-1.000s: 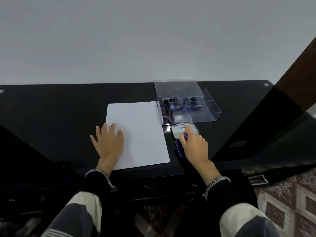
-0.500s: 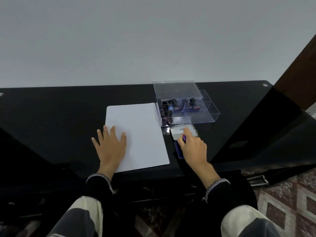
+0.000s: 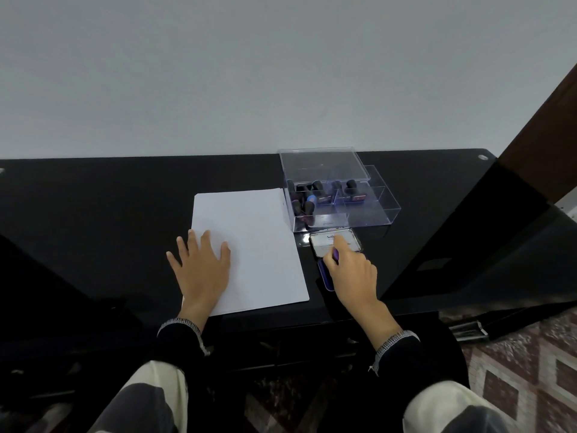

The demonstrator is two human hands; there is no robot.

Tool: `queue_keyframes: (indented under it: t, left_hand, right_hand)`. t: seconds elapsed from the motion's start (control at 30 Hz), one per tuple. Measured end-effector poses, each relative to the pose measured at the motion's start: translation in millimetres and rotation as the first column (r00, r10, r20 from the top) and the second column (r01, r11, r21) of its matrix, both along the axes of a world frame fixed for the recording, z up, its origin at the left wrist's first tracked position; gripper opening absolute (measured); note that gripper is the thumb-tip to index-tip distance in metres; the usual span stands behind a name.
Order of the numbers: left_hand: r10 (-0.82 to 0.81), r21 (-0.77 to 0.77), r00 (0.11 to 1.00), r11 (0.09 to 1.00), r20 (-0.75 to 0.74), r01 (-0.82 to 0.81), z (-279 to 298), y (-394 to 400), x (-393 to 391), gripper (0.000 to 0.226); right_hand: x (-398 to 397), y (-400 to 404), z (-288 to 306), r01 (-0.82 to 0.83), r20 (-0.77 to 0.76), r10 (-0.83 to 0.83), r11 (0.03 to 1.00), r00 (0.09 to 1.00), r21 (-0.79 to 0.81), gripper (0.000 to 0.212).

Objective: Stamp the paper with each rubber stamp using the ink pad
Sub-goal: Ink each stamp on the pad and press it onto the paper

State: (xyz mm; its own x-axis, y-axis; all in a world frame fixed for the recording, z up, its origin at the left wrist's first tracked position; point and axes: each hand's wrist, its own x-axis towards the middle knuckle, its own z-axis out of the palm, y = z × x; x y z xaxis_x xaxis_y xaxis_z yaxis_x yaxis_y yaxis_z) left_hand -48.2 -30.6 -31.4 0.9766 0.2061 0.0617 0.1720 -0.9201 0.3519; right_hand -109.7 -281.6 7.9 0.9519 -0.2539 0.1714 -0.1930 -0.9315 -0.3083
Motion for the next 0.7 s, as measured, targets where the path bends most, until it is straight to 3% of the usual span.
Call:
queue_keyframes:
  t: [0.37,0.7]
  left_hand:
    - [0.003,0.007,1.0,1.0,0.0,-0.003,0.2,0.5,0.1,0.059]
    - [0.005,-0.003,1.0,1.0,0.006,-0.005,-0.6,0.6,0.1,0.06]
  right_hand:
    - [20.0,-5.4,19.2,-0.073,-0.133,0.079,0.996,0.988,0.056,0.011]
    - [0.3,0.7,4.1,0.013,-0.028,-0.013,1.0,1.0,-0.001,0.015]
